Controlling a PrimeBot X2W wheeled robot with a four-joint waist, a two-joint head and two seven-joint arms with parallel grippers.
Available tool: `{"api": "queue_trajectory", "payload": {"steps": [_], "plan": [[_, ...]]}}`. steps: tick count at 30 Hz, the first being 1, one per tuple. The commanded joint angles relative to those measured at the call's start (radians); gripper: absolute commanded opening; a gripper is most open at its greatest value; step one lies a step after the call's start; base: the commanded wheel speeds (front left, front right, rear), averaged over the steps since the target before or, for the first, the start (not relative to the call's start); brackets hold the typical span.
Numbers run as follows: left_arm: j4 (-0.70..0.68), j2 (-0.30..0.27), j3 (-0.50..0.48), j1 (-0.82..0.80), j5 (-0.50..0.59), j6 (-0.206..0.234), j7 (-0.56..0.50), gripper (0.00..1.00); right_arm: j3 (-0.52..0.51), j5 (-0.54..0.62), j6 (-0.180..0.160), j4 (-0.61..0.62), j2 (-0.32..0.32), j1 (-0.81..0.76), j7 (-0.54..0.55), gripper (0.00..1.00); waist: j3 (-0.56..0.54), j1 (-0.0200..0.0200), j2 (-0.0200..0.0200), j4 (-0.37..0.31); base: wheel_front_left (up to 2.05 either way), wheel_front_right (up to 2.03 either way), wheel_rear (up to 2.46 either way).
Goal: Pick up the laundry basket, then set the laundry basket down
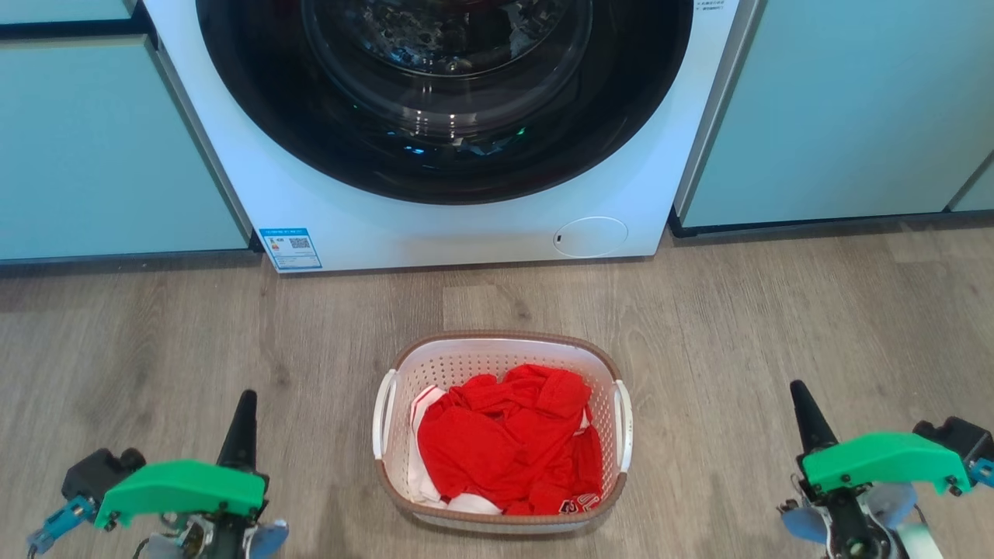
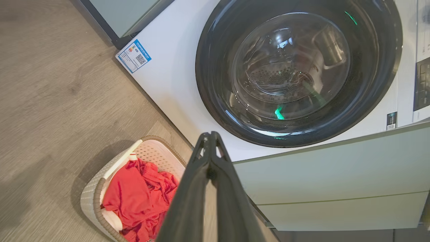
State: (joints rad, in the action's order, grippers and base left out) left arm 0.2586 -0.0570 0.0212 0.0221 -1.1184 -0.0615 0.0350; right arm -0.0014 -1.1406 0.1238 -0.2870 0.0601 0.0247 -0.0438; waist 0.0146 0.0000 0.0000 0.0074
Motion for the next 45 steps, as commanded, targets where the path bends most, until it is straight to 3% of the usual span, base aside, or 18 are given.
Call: {"api": "queue_trajectory", "payload": {"steps": [1, 45], "plan": [[-0.028, -0.013, -0.03, -0.056, -0.026, -0.007, -0.006, 0.0, 0.005, -0.027, 0.005, 0.037, 0.016, 0.054, 0.007, 0.0, 0.0, 0.0, 0.0, 0.0, 0.0, 0.0, 0.0], [-0.014, -0.009, -0.113, -0.128, -0.508, -0.069, -0.131, 0.0, -0.08, -0.495, 0.007, 0.044, 0.013, 0.08, 0.131, 0.0, -0.011, 0.0, 0.0, -0.007, 0.0, 0.0, 0.0]]}}
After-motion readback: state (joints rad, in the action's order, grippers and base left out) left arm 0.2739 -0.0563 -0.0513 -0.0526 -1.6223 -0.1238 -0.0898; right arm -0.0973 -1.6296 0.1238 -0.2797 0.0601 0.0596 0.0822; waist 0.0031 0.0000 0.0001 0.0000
